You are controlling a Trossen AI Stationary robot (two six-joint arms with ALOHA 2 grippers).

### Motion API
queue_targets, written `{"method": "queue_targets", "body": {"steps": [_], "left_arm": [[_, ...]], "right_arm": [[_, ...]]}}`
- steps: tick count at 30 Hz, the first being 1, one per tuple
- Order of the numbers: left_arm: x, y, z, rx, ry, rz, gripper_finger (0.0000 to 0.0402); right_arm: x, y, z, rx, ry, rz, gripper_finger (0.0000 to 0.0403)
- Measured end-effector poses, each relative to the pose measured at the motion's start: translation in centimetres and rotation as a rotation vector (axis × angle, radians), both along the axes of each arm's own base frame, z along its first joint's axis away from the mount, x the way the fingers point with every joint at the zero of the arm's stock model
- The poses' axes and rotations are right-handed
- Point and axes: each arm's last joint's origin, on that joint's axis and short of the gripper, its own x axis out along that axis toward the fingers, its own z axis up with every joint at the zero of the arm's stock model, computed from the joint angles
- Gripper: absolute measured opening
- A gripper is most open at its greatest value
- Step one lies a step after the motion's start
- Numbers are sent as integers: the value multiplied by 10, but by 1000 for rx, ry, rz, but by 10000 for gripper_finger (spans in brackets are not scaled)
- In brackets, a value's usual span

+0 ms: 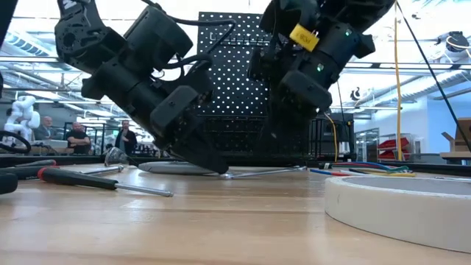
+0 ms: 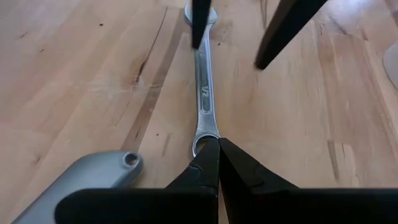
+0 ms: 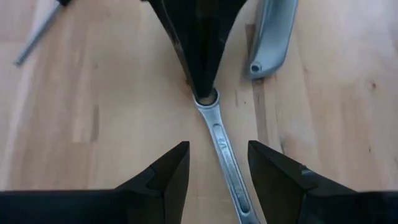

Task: Hang tools onto peg board
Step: Put the wrench into the black bin on the pegboard

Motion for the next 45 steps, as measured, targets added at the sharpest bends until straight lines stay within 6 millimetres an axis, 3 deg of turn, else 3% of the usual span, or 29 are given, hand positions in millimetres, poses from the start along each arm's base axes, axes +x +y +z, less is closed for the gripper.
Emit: {"method": "queue_targets", "body": {"steps": [17, 21, 26, 33, 37, 45], "left_arm": [[-1, 0, -2, -5, 11, -8, 8], [-1, 0, -2, -6, 11, -11, 8], [-1, 0, -2, -6, 12, -11, 8], [0, 0, 0, -20, -21, -7, 9], [1, -3, 12, -72, -76, -67, 28], [-7, -2, 72, -50, -252, -123, 107]], "right_arm": [[-8, -6, -20, -36, 177, 50, 150], [-8, -6, -22, -33, 186, 54, 115], [-9, -5, -23, -34, 192, 65, 36], [-10, 0, -23, -22, 195, 35, 29], [-11, 4, -22, -17, 191, 14, 29], [-18, 13, -13, -38, 201, 13, 29]]}}
